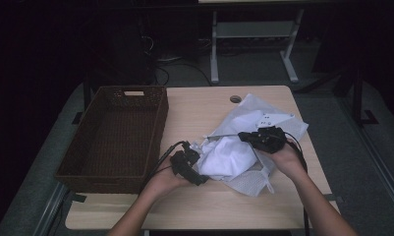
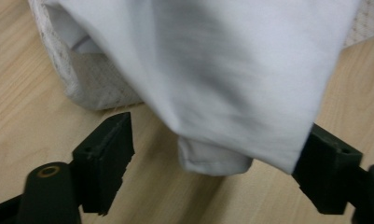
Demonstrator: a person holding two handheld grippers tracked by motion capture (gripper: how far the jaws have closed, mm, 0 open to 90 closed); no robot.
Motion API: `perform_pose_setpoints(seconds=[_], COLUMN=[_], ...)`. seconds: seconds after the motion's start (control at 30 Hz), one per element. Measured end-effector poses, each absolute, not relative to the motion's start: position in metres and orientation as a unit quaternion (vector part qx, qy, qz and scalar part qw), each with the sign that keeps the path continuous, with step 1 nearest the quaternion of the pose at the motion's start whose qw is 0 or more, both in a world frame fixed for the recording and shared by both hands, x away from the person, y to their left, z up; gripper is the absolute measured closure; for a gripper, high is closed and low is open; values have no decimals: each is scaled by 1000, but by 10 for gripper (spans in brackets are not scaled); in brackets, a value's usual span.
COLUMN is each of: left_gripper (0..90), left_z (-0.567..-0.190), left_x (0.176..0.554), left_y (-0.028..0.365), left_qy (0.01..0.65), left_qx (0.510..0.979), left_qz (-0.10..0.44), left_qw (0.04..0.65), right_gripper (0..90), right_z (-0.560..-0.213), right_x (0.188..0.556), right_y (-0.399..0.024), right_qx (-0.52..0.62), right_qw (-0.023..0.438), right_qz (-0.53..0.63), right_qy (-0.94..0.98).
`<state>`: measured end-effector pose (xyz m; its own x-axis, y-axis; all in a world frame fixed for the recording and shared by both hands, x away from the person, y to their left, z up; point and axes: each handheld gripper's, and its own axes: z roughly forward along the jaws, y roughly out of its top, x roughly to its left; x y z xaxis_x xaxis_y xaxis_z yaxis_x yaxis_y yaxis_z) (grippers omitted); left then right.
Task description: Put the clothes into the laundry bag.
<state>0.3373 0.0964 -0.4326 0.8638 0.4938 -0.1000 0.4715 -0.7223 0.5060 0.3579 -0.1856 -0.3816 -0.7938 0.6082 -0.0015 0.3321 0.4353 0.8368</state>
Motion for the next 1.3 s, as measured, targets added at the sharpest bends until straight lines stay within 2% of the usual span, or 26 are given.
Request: perform_pose_setpoints(seconds=[0.07,0.43,0.5,0.87,1.3], left_gripper=[268,774,833,855,855], left_z=[-433,-423,-421,-392,-366], left_x=[338,335,335,332,342], left_y=[97,100,101,93,64], left_qy=[257,233,231,216,188], left_qx=[928,930,930,918,916], left_qz=[17,10,9,36,59], left_qw=[270,284,286,331,349], right_gripper=[883,884,884,884,888], right_z=[-382,-382,-382,-382,-380], right_x=[358,358,358,358,356], right_y=[-185,-186,-186,-183,-177], right_qx=[282,282,282,279,269], right_qw=[153,153,152,151,146], right_qz=[450,449,449,449,453], right_qy=[833,834,834,835,838])
